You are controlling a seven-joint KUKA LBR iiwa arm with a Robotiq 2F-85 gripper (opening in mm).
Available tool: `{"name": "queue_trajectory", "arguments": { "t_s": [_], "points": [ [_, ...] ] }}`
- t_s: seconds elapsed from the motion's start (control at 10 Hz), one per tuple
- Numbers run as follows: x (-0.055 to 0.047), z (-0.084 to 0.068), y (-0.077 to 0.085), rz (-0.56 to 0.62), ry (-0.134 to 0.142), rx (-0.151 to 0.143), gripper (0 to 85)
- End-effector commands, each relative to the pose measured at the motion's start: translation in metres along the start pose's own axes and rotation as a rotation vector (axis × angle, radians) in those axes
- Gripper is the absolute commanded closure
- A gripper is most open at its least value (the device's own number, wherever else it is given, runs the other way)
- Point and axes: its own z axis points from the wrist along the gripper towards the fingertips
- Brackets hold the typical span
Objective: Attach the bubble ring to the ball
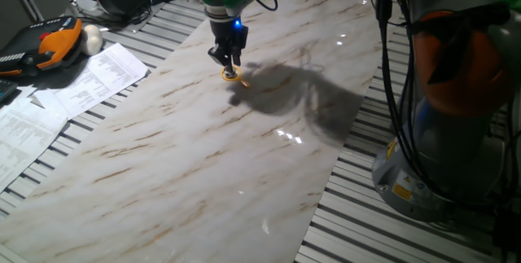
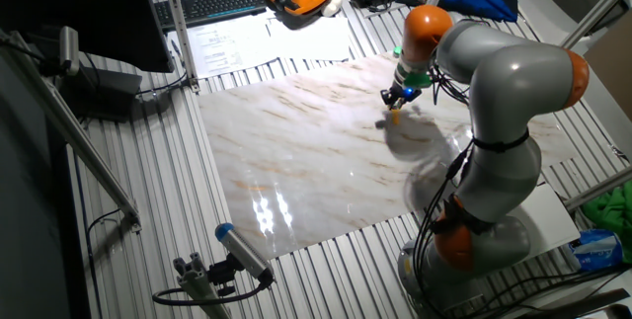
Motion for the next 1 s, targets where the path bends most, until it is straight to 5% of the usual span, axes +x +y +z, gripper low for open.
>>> {"name": "queue_trajectory", "arguments": {
  "t_s": [0.0,0.3,0.7,0.9],
  "points": [
    [0.002,-0.007,0.006,-0.005,-0.002,0.005,51.0],
    [0.009,-0.021,0.023,0.017,-0.009,0.007,51.0],
    [0.009,-0.021,0.023,-0.058,-0.031,0.037,51.0],
    [0.009,-0.021,0.023,-0.143,-0.049,-0.005,51.0]
  ]
}}
